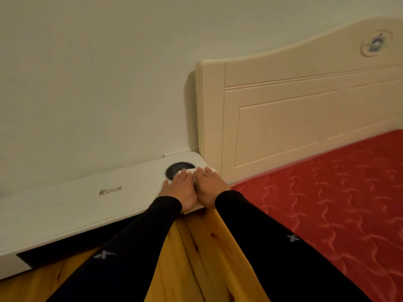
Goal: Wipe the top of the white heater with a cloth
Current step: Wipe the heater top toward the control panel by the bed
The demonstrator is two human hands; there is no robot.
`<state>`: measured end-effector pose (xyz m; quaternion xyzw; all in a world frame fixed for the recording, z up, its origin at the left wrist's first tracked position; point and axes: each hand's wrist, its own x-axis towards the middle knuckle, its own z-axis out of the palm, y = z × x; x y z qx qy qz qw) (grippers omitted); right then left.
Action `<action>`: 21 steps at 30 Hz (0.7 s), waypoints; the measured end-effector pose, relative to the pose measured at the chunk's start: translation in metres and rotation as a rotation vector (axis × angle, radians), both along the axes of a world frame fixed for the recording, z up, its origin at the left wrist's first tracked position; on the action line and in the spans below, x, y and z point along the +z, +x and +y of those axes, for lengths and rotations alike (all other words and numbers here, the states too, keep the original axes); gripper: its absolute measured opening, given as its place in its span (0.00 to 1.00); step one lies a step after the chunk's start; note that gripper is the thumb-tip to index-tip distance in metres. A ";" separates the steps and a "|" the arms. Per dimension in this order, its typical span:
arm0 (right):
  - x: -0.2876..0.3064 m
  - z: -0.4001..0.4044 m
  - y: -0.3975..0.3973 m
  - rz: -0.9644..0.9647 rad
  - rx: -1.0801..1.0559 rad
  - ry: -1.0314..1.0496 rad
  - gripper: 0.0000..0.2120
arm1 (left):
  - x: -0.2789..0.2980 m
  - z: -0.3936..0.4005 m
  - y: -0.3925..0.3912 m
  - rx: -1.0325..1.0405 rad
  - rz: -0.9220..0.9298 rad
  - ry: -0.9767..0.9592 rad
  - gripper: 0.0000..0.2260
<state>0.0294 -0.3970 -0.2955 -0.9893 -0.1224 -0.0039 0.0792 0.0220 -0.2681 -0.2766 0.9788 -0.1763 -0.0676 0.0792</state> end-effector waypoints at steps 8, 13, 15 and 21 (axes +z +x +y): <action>0.005 -0.007 0.035 -0.007 0.054 -0.009 0.27 | -0.005 -0.008 0.044 0.005 -0.027 0.017 0.28; 0.000 -0.010 0.059 0.055 0.009 0.096 0.30 | -0.007 -0.015 0.065 0.029 -0.054 0.020 0.26; -0.001 -0.012 0.065 0.071 -0.026 0.163 0.30 | -0.005 -0.017 0.071 0.033 -0.041 0.036 0.26; 0.000 -0.015 0.070 0.071 -0.055 0.222 0.31 | -0.005 -0.018 0.079 0.027 -0.034 0.038 0.26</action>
